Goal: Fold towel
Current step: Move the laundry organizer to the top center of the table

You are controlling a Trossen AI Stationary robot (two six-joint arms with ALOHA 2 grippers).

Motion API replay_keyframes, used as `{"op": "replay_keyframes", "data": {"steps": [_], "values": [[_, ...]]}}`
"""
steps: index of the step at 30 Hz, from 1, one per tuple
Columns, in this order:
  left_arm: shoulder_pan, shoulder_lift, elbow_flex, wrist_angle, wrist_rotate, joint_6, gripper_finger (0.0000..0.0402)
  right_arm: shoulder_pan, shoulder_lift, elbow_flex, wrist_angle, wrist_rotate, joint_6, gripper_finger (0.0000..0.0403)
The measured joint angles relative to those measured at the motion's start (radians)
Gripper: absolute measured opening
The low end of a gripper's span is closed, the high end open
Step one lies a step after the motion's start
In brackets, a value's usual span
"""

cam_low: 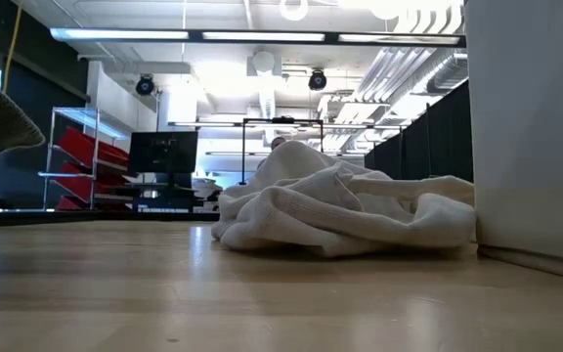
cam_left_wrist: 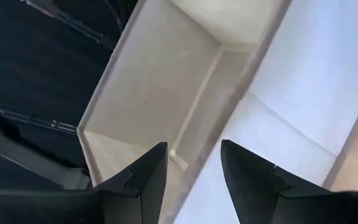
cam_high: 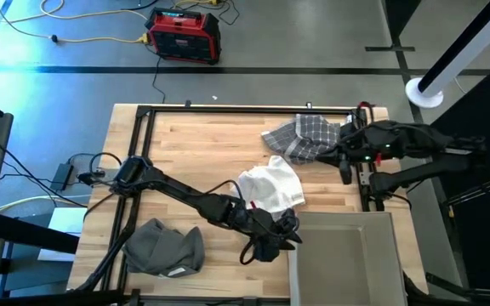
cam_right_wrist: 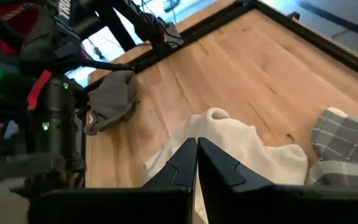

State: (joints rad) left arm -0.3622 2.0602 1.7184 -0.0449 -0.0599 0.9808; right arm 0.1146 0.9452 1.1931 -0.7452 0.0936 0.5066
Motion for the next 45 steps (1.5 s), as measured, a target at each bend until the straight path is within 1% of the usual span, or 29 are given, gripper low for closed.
{"op": "replay_keyframes", "data": {"steps": [5, 10, 14, 15, 17, 20, 24, 30, 33, 36, 45], "values": [[0.000, -0.002, 0.000, 0.022, 0.025, 0.026, 0.0142, 0.040, 0.007, 0.000, 0.054, 0.005, -0.013, 0.0000], [0.000, 0.037, 0.000, 0.059, 0.050, 0.019, 0.0142, 0.092, 0.001, 0.000, 0.156, 0.008, -0.075, 0.0000], [0.000, 0.069, 0.001, 0.090, 0.070, 0.012, 0.0142, 0.129, -0.004, 0.000, 0.175, 0.007, -0.096, 0.0000], [0.000, 0.075, 0.001, 0.102, 0.067, 0.012, 0.0142, 0.136, -0.005, 0.000, 0.174, 0.007, -0.096, 0.0000], [-0.001, 0.088, 0.001, 0.130, 0.022, 0.017, 0.0142, 0.152, -0.003, 0.000, 0.174, 0.007, -0.096, 0.0000], [-0.004, 0.090, 0.001, 0.129, -0.014, 0.018, 0.0142, 0.171, -0.004, 0.000, 0.174, 0.006, -0.096, 0.0000], [-0.005, 0.087, 0.005, 0.133, -0.014, 0.018, 0.0142, 0.193, -0.003, 0.000, 0.174, 0.005, -0.096, 0.0000], [-0.011, 0.087, 0.063, 0.111, -0.013, 0.016, 0.0142, 0.219, -0.003, 0.000, 0.182, 0.029, -0.096, 0.0000], [-0.012, 0.083, 0.078, 0.108, -0.005, -0.014, 0.0142, 0.231, -0.003, 0.000, 0.186, 0.042, -0.096, 0.0000], [-0.003, 0.087, 0.084, 0.041, 0.039, -0.059, 0.0136, 0.243, -0.003, 0.000, 0.188, 0.057, -0.096, 0.0000], [0.015, 0.087, 0.146, -0.238, 0.088, -0.173, 0.0069, 0.261, -0.004, 0.000, 0.189, 0.062, -0.085, 0.0000]]}}
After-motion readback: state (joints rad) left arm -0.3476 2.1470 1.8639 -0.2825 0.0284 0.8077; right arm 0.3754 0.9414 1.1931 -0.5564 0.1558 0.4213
